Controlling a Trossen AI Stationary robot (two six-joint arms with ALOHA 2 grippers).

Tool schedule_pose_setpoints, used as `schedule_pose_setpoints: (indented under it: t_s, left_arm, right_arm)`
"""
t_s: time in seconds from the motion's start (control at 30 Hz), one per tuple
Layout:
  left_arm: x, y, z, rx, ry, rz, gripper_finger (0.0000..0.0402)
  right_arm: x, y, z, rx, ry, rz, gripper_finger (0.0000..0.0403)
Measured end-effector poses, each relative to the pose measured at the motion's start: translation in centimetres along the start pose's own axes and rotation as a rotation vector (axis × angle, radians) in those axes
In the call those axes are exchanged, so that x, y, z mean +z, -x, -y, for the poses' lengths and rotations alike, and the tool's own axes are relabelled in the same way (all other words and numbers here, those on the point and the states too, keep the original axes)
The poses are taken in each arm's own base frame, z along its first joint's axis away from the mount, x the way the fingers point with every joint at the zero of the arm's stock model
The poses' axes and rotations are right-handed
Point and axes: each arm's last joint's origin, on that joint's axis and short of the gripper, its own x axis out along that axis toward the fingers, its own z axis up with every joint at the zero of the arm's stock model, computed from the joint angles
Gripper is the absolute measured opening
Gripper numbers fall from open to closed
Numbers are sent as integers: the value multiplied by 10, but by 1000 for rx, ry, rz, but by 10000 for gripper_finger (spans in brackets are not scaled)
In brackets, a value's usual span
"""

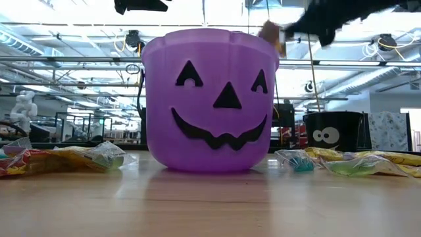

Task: Sort candy by brand, put in halloween buckets
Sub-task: Put the gold candy into the black bucket

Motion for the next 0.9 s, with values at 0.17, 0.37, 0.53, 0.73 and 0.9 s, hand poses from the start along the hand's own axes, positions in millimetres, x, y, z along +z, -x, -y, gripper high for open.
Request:
schedule_pose_setpoints:
  t_s: [0.17,0.37,0.53,0.73,0.9]
  left_arm:
    - [0,0,0,0,20,-1,211]
    - [-2,-2,2,1,41,-9,211]
    - [-5,-8,5,2,38,-20,211]
    - [-8,-13,9,4,28,-32,211]
    - [-8,-13,9,4,29,-30,211]
  right_arm:
    - [24,26,17,252,-211,363,1]
    - [8,35,23,456,-335,599,0]
    - [-5,38,27,429,-406,676,0]
    - [-2,42,29,445,-439,729,0]
    - [-3,41,28,424,-378,720,0]
